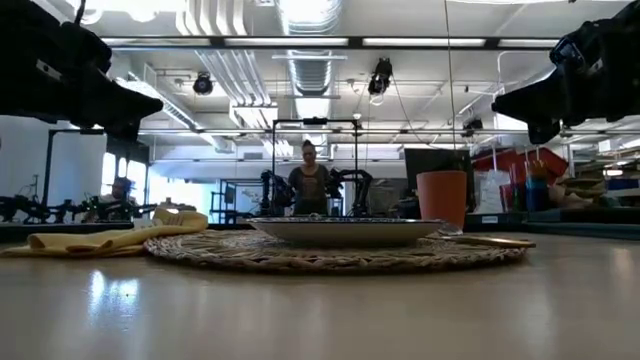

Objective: Set table place
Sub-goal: Return to Home Position

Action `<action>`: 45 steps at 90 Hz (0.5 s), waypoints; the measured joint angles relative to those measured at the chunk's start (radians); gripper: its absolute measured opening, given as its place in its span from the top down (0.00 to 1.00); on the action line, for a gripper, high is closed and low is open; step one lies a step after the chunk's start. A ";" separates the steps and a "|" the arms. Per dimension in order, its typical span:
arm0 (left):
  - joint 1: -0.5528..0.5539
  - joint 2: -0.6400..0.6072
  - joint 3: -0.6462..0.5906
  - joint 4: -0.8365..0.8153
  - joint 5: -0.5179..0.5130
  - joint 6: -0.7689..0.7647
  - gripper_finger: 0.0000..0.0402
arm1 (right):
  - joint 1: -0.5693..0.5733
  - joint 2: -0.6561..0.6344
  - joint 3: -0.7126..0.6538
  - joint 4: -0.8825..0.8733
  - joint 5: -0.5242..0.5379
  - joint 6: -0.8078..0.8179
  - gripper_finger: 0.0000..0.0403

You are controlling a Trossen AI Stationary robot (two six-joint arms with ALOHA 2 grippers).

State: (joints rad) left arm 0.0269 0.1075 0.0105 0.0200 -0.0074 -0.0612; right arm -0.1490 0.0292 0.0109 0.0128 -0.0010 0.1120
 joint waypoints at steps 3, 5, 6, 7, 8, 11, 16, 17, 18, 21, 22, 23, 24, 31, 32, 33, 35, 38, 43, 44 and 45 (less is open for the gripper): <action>0.000 0.006 0.000 0.000 0.000 0.000 1.00 | 0.000 0.000 0.000 0.000 0.000 0.000 0.84; 0.000 0.010 0.000 0.000 0.000 0.000 1.00 | 0.000 0.000 0.000 0.000 0.000 0.000 0.84; 0.000 0.012 0.000 0.000 0.000 0.000 1.00 | 0.000 0.000 0.000 0.000 0.000 0.000 0.84; 0.000 0.013 0.000 0.000 0.000 0.000 1.00 | 0.000 0.000 0.000 0.000 0.000 0.000 0.83; 0.000 0.014 0.000 0.000 0.000 0.000 1.00 | 0.000 0.000 0.000 0.000 0.000 0.000 0.83; 0.000 0.018 0.000 0.000 0.000 0.000 1.00 | 0.000 0.000 0.000 0.000 0.000 0.000 0.83; 0.000 0.028 0.000 0.001 -0.001 0.000 1.00 | 0.000 0.000 0.000 0.000 0.000 0.000 0.82; 0.000 0.030 0.000 0.001 -0.002 0.000 1.00 | 0.000 0.000 0.000 0.000 0.000 0.000 0.82; 0.000 0.032 0.000 0.001 -0.002 0.000 1.00 | 0.000 0.000 0.000 0.000 0.000 0.000 0.81; 0.000 0.036 0.000 0.001 -0.002 0.000 1.00 | 0.000 0.000 0.000 0.000 0.000 0.000 0.81; 0.000 0.037 0.000 0.001 -0.001 0.000 1.00 | 0.000 0.000 0.000 0.000 0.000 0.000 0.81; 0.000 0.039 0.000 0.001 -0.001 0.000 1.00 | 0.000 0.000 0.000 0.000 0.000 0.000 0.81; 0.000 0.040 0.000 0.001 -0.001 0.000 1.00 | 0.000 0.000 0.000 0.000 0.000 0.000 0.80; 0.000 0.053 0.000 0.002 -0.002 0.000 1.00 | 0.000 0.000 0.000 0.000 0.000 0.000 0.80; 0.000 0.055 0.000 0.002 -0.002 0.000 1.00 | 0.000 0.000 0.000 0.000 0.000 0.000 0.79; 0.000 0.056 0.000 0.002 -0.002 0.000 1.00 | 0.000 0.000 0.000 0.000 0.000 0.000 0.79; 0.000 0.059 0.000 0.002 -0.002 0.000 1.00 | 0.000 0.000 0.000 0.000 0.000 0.000 0.79; 0.000 0.064 0.000 0.002 -0.002 0.000 1.00 | 0.000 0.000 0.000 0.000 0.000 0.000 0.79; 0.000 0.073 0.000 0.002 -0.002 0.000 1.00 | 0.000 0.000 0.000 0.000 0.000 0.000 0.78; 0.000 0.075 0.000 0.002 -0.002 0.000 1.00 | 0.000 0.000 0.000 0.000 0.000 0.000 0.78; 0.000 0.076 0.000 0.002 -0.002 0.000 1.00 | 0.000 0.000 0.000 0.000 0.000 0.000 0.78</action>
State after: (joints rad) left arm 0.0269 0.1838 0.0105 0.0216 -0.0090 -0.0616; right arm -0.1490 0.0292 0.0109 0.0128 -0.0007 0.1123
